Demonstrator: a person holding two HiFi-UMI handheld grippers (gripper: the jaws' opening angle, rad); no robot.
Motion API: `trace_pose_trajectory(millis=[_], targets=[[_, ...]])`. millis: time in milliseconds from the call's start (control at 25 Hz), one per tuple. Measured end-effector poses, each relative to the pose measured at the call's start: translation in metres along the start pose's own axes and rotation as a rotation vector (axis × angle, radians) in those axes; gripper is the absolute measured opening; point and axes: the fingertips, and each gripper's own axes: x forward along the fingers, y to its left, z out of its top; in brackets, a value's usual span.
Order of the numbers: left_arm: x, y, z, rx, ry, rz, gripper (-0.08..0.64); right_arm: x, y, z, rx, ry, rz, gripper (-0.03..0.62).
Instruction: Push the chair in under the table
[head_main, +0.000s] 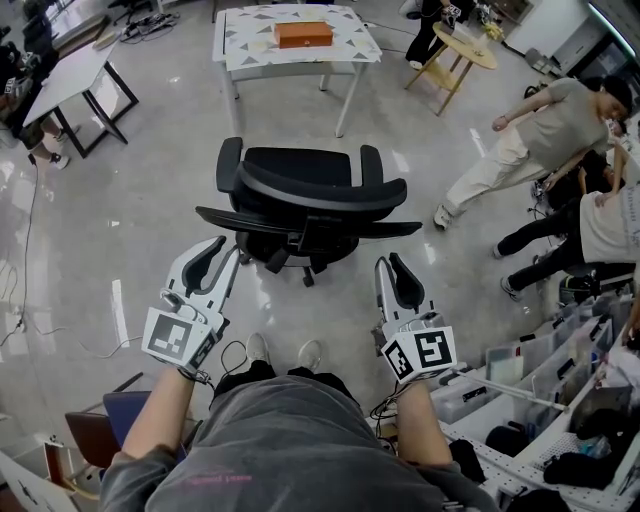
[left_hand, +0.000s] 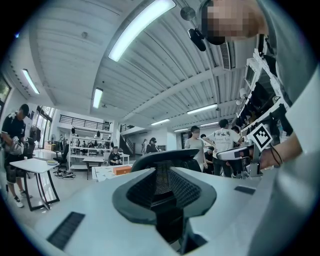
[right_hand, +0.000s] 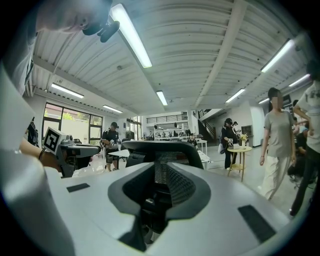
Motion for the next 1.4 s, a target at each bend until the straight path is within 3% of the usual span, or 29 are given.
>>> trace_pose_trajectory(millis=[360,560,880,1120,1400], targets=[[0.003,0.002,-0.001,-0.011,0.003,0.008,0.127,0.004,-0.002,0.003,0.009,-0.001,0.006,0.112],[0.010,0.001,0.004,-0.019,-0.040,0.001,0.157,0.007,-0.008,0.000,0.020,0.005,0.007,0.150],[0.015,0.003,-0.011,-0.022,0.029,0.026,0.201,0.011,-0.014,-0.007,0.029,0.015,0.008,0.207],[0.022,0.003,-0.013,-0.012,0.015,0.029,0.213,0.014,-0.026,-0.010,0.026,0.030,0.002,0.216],[0.042,0.023,-0.021,0.006,0.060,0.050,0.215,0.035,-0.054,-0.009,-0.010,0.040,-0.025,0.216]])
